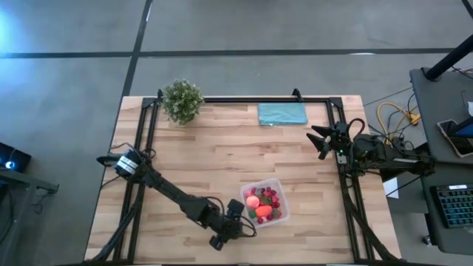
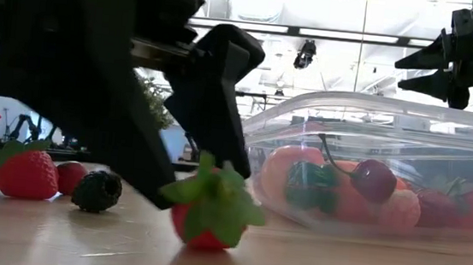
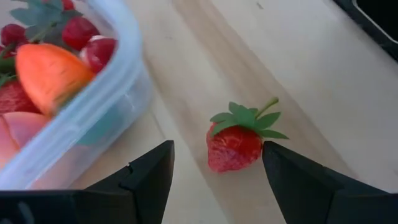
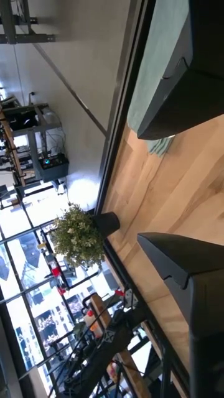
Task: Pick and placing Produce into tupperware
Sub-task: Put the red strawberry into the transparent container
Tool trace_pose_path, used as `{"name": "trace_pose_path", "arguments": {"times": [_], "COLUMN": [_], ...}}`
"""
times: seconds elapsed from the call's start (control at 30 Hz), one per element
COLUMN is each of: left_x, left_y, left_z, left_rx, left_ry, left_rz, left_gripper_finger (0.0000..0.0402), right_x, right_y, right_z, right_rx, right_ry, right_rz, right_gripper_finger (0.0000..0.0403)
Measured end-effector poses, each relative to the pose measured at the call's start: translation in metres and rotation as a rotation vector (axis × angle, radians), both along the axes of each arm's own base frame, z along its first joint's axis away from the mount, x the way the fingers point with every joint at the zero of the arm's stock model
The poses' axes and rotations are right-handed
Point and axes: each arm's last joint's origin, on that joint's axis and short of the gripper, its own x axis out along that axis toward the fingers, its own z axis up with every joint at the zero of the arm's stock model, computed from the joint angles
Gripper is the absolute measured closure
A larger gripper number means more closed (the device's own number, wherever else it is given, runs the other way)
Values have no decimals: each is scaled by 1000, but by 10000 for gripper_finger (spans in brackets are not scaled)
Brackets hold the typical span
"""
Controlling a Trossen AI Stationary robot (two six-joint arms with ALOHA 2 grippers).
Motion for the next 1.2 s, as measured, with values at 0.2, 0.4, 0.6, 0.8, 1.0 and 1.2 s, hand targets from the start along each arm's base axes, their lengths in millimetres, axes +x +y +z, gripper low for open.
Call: {"name": "trace_pose_path", "arguments": {"times": [0.2, 0.4, 0.6, 0.8, 1.0, 1.2], "left_x": [3, 3, 2, 4, 4, 1], "left_y": [6, 9, 9, 4, 2, 4], "left_z": [-3, -6, -8, -3, -3, -7], "left_rx": [-10, -31, -45, -80, -37, -33], "left_ry": [-17, -28, -19, -35, -81, -63], "left_rz": [17, 16, 1, -29, -111, -119], "left_gripper_finger": [172, 172, 172, 172, 172, 172], "right_x": [0, 0, 0, 0, 0, 0], "right_y": [0, 0, 0, 0, 0, 0], "right_z": [0, 0, 0, 0, 0, 0], "right_rx": [0, 0, 0, 0, 0, 0], "right_ry": [0, 0, 0, 0, 0, 0], "right_rz": [0, 0, 0, 0, 0, 0], "right_gripper_finger": [158, 154, 155, 158, 153, 158]}}
